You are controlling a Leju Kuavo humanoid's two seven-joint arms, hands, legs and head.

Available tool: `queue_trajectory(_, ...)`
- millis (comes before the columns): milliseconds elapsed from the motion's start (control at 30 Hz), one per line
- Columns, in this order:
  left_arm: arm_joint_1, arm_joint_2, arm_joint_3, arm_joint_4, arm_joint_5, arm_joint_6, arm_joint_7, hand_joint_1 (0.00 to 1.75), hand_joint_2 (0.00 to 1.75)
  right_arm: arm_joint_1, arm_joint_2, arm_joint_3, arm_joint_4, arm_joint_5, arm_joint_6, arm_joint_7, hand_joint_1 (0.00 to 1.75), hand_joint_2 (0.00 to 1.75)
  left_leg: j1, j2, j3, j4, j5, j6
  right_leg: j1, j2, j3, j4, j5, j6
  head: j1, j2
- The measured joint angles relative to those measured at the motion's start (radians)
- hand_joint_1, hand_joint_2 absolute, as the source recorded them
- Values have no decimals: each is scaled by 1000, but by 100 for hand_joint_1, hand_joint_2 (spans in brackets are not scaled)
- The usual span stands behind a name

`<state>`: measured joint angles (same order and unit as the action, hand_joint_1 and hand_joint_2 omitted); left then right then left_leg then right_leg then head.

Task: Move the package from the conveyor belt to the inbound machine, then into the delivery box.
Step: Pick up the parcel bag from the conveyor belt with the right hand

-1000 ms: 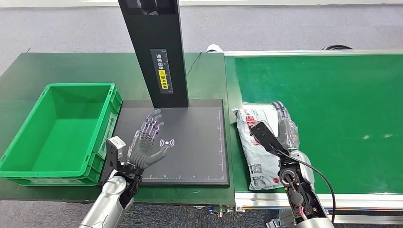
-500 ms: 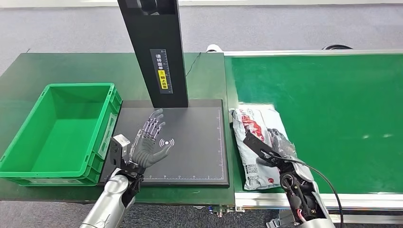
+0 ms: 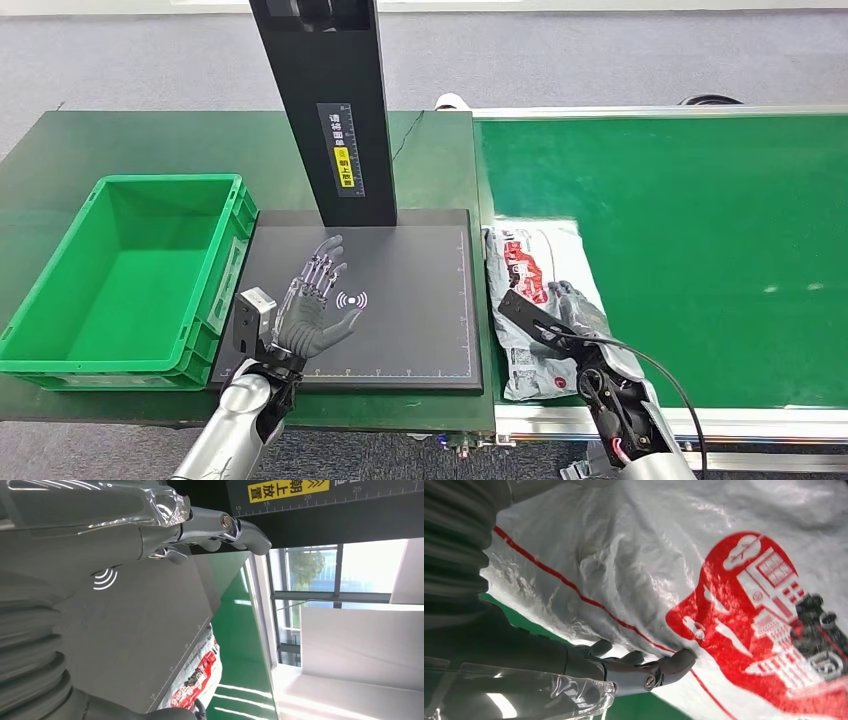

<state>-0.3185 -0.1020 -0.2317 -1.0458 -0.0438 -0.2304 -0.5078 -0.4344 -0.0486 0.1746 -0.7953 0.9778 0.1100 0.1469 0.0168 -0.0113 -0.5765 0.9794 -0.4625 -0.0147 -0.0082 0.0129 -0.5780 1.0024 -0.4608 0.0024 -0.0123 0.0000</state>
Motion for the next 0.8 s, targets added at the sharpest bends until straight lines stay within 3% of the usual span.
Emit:
queue_trajectory(33,0,0,0,0,0,0,0,0,175,-4,0,3,8,3,10,0,175,175,0,0,0,0,0,0,0,0,0,0,0,0,0,0)
queue_trajectory(800,7,-3,17,-4,-5,3,0,0,175,-94,6,58,121,0,75,-72,175,175,0,0,3,0,0,0,0,0,3,0,0,0,0,0)
